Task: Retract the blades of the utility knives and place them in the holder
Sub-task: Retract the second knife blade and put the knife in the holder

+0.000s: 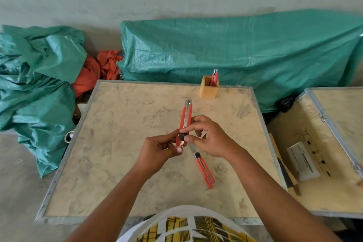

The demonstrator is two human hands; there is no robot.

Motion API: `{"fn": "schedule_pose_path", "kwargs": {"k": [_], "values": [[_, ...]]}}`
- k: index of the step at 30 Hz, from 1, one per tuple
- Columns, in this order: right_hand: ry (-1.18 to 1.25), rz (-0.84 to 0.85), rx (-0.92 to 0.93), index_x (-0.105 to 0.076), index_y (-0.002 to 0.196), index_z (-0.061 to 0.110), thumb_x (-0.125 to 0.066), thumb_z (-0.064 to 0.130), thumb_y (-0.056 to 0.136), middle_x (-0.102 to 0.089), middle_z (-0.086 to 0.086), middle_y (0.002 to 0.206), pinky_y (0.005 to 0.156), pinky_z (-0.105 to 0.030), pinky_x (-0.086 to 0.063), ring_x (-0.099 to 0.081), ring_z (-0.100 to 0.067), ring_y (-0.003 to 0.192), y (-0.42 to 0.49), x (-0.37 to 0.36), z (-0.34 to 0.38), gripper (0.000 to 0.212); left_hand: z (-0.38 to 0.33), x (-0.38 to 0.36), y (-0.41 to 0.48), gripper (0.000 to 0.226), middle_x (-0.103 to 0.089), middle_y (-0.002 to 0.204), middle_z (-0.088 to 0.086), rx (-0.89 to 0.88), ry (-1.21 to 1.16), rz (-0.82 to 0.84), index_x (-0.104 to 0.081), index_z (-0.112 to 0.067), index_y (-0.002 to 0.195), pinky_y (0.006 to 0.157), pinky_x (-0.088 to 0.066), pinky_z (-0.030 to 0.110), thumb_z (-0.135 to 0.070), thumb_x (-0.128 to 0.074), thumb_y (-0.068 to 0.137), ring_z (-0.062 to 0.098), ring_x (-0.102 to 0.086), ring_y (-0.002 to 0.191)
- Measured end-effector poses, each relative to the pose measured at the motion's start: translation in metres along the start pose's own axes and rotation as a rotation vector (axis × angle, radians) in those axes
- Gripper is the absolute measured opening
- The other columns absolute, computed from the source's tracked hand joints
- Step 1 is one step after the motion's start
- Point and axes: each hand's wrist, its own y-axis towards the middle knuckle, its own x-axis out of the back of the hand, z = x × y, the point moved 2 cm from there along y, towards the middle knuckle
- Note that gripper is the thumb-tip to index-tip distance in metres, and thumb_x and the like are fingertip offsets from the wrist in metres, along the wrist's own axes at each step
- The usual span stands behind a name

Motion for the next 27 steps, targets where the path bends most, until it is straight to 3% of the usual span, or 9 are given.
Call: {"fn": "schedule_pose_path", "kwargs": {"k": [4,8,11,14,18,23,27], "values": [[0.043,-0.088,0.005,-0.074,0.094,0.035,-0.085,0.030,0.078,-0.064,0.008,0.109,0.067,-0.015,-0.044,-0.053,-0.007,0.077,-0.006,-0.001,0.005,0.021,-0.004,0.003,-0.001,0.053,-0.077,0.104,0.014,-0.008,0.022,0.006,-0.068,-0.015,0.122,0.084,-0.061,0.038,0.001,-0.081,0.073,0.033,-0.062,0.091],[0.074,-0.057,0.000,-0.074,0.112,0.039,-0.081,0.029,0.083,-0.062,0.013,0.117,0.069,-0.016,-0.047,-0.053,-0.006,0.078,-0.010,0.000,0.005,0.031,-0.009,0.002,-0.003,0.054,-0.077,0.104,0.011,-0.021,0.033,0.007,-0.068,-0.015,0.123,0.086,-0.061,0.037,0.001,-0.082,0.073,0.032,-0.061,0.089],[0.096,-0.104,0.007,-0.077,0.100,0.036,-0.083,0.028,0.080,-0.063,0.012,0.113,0.066,-0.020,-0.048,-0.054,-0.009,0.078,-0.014,0.001,0.008,0.022,-0.013,-0.002,-0.005,0.055,-0.078,0.104,0.009,-0.041,0.045,0.015,-0.069,-0.017,0.122,0.090,-0.059,0.046,-0.004,-0.084,0.071,0.040,-0.065,0.089],[0.091,-0.181,0.036,-0.073,0.089,0.031,-0.087,0.029,0.075,-0.064,0.010,0.106,0.063,-0.016,-0.046,-0.055,-0.008,0.075,-0.018,0.002,0.012,0.020,-0.016,-0.005,-0.005,0.056,-0.078,0.105,0.007,-0.055,0.055,0.033,-0.068,-0.016,0.123,0.091,-0.058,0.051,-0.006,-0.084,0.070,0.035,-0.061,0.089],[0.107,-0.178,0.033,-0.076,0.102,0.033,-0.085,0.029,0.079,-0.064,0.012,0.112,0.064,-0.015,-0.045,-0.055,-0.008,0.076,-0.021,0.006,0.008,0.026,-0.017,-0.009,-0.002,0.058,-0.078,0.103,0.007,-0.053,0.056,0.035,-0.068,-0.014,0.123,0.091,-0.058,0.048,-0.007,-0.085,0.068,0.033,-0.060,0.086],[0.069,-0.259,0.016,-0.076,0.093,0.029,-0.087,0.034,0.075,-0.066,0.012,0.105,0.063,-0.018,-0.047,-0.059,-0.011,0.080,-0.022,0.009,0.000,0.022,-0.015,-0.017,0.005,0.058,-0.078,0.105,0.008,-0.068,0.073,0.044,-0.067,-0.012,0.124,0.090,-0.058,0.050,-0.003,-0.084,0.070,0.055,-0.061,0.092],[0.102,-0.290,-0.016,-0.074,0.092,0.030,-0.085,0.040,0.074,-0.068,0.013,0.106,0.068,-0.025,-0.056,-0.065,-0.010,0.087,-0.017,0.013,-0.008,0.023,-0.016,-0.022,0.014,0.057,-0.079,0.103,0.005,-0.073,0.110,0.053,-0.067,-0.013,0.124,0.090,-0.058,0.051,-0.007,-0.084,0.069,0.041,-0.067,0.084]]}}
